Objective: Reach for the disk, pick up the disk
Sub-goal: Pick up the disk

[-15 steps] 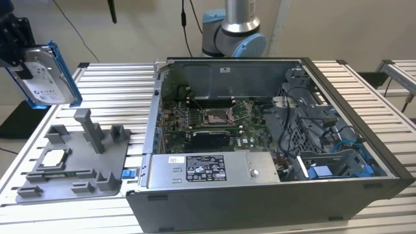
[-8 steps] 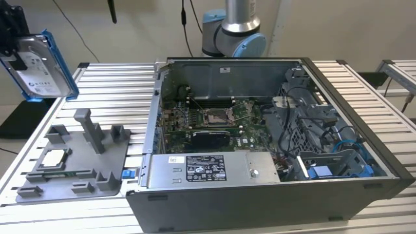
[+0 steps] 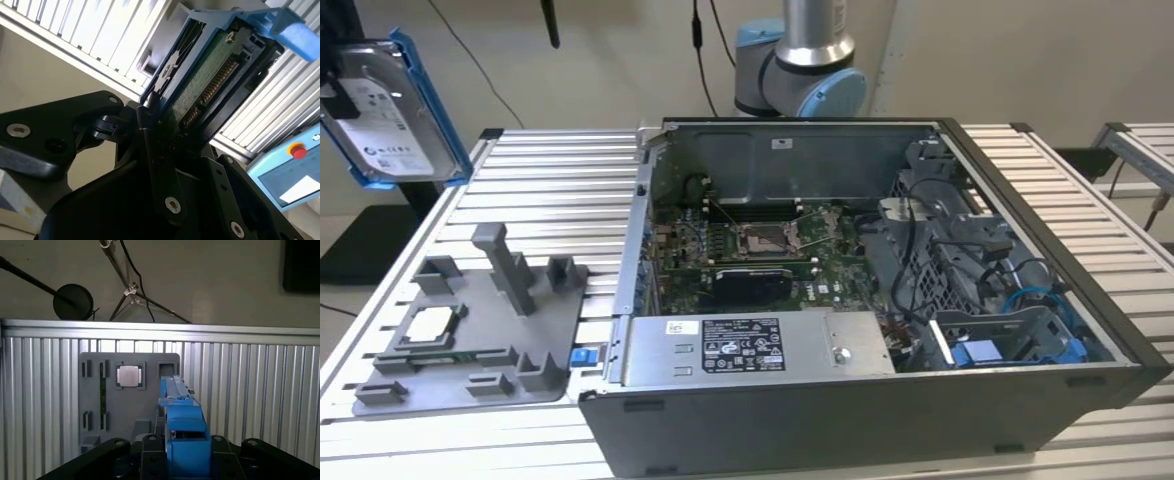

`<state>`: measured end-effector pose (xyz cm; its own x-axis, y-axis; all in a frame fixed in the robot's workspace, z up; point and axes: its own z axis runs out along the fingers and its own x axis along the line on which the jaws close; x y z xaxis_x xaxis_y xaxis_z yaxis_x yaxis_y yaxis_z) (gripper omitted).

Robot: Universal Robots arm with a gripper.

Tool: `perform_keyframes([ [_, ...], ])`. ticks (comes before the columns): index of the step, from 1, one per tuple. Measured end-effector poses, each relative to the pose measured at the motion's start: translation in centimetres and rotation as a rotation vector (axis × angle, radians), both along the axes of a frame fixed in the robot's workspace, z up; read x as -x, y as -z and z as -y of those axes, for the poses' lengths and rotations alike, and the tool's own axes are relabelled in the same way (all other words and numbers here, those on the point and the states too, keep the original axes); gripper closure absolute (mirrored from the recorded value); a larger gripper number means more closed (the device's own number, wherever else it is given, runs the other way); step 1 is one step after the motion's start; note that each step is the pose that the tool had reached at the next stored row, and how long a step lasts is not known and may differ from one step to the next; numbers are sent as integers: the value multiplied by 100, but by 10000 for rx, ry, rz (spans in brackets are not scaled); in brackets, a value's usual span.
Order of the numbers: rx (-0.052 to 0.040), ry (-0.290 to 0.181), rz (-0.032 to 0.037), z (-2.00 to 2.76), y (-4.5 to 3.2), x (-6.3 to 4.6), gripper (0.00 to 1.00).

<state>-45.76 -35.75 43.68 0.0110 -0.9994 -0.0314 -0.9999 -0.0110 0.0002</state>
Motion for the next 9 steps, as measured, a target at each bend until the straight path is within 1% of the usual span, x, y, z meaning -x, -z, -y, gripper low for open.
perform_keyframes([
  [9, -1, 0, 1, 0, -216, 0, 100],
])
